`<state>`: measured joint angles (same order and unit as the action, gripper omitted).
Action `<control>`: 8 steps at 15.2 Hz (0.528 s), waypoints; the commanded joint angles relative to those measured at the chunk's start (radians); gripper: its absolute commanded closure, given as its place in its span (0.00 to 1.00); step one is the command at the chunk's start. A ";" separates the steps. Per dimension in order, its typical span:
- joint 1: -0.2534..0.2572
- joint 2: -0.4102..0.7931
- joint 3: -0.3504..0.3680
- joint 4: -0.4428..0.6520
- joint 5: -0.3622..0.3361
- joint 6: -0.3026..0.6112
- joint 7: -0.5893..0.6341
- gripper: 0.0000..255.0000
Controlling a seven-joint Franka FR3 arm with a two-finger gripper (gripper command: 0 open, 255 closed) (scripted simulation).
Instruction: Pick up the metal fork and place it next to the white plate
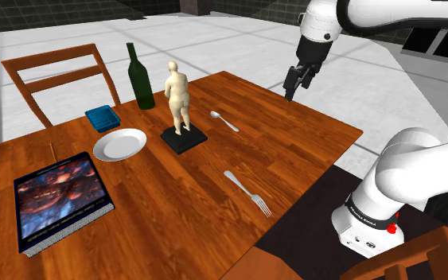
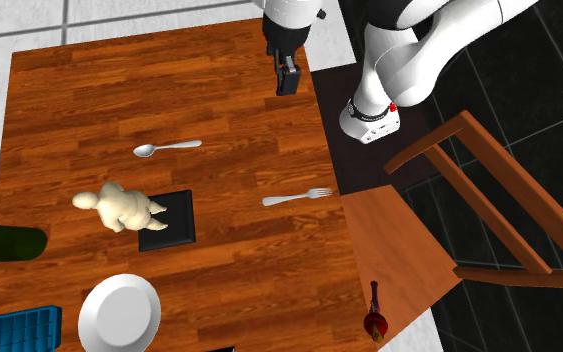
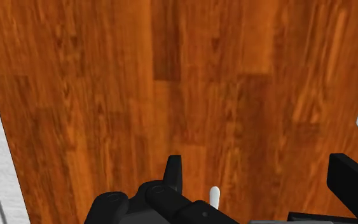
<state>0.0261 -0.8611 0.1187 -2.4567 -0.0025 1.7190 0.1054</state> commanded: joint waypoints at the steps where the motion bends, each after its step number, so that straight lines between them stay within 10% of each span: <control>1: 0.014 -0.011 0.027 -0.066 0.024 0.057 0.031 0.00; 8: 0.075 0.027 0.152 -0.202 0.121 0.238 0.152 0.00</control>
<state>0.0928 -0.8483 0.2517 -2.6478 0.1040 1.9289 0.2393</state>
